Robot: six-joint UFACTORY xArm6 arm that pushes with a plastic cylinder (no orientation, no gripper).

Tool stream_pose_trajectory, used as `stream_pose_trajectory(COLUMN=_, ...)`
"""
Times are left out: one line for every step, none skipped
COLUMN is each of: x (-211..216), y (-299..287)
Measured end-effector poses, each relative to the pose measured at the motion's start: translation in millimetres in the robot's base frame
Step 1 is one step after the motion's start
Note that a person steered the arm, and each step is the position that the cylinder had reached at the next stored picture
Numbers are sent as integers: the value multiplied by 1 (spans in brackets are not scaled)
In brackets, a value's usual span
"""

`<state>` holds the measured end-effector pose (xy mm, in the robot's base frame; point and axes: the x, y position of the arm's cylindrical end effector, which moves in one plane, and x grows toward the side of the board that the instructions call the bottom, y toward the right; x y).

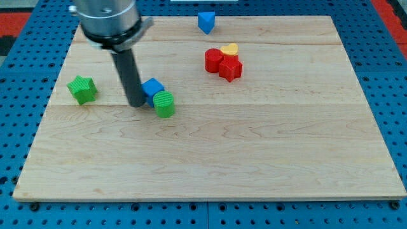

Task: Move the blue cube to the top left

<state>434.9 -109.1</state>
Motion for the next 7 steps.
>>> stream_pose_trajectory(x=-30, y=29)
stream_pose_trajectory(x=-39, y=29)
stream_pose_trajectory(x=-67, y=-8)
stream_pose_trajectory(x=-55, y=83)
stream_pose_trajectory(x=-13, y=180)
stream_pose_trajectory(x=-7, y=203)
stream_pose_trajectory(x=5, y=237)
